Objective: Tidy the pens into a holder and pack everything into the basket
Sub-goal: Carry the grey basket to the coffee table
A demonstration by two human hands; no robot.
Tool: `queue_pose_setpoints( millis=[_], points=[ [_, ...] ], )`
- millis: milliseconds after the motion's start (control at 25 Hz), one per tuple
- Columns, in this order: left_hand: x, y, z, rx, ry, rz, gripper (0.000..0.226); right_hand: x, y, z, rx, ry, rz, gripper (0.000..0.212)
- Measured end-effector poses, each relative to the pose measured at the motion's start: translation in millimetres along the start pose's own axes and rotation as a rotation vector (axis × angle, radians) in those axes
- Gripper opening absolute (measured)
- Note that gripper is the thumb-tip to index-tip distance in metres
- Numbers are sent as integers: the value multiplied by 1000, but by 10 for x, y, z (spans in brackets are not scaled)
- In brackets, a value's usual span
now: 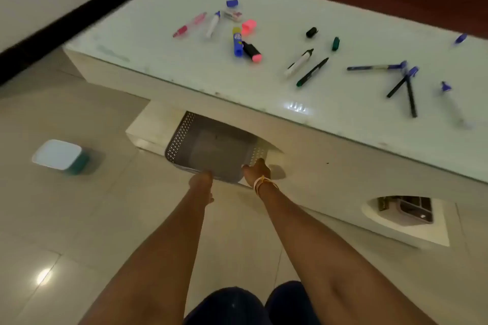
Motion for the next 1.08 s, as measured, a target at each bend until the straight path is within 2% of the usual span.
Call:
queue_pose_setpoints(
  millis=[120,320,480,600,720,840,1000,1080],
  points=[
    [120,-33,359,152,36,-191,60,-63,-278,390,50,-54,117,60],
    [166,-45,581,294,-70,-508,46,-141,-453,721,-52,1,149,43],
    [188,-45,604,319,-92,-581,54,-303,-645,1190,-69,17,217,49],
    [147,-28,583,343,-101,-597,45,-286,-628,1155,-104,2,222,51],
    [142,39,393,329,-82,-627,36,-230,-556,777,-103,-31,261,43],
    [247,222,62,252,10,-648,44,-263,-509,268,-63,-70,183,42],
    [425,571,-546,164,93,-610,45,-267,-419,-537,14,-157,153,35],
    [557,797,-872,105,124,-599,47,-304,-397,-942,50,-199,152,39]
  ],
)
Point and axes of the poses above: each hand's wrist, its own z-axis towards the middle knuckle, its own y-axis out of the back of the hand, x = y × z, the point moved 3 cm from there along z, towards the middle knuckle, and after that the axes turned 9 degrees about -z, right-handed, at the moved point
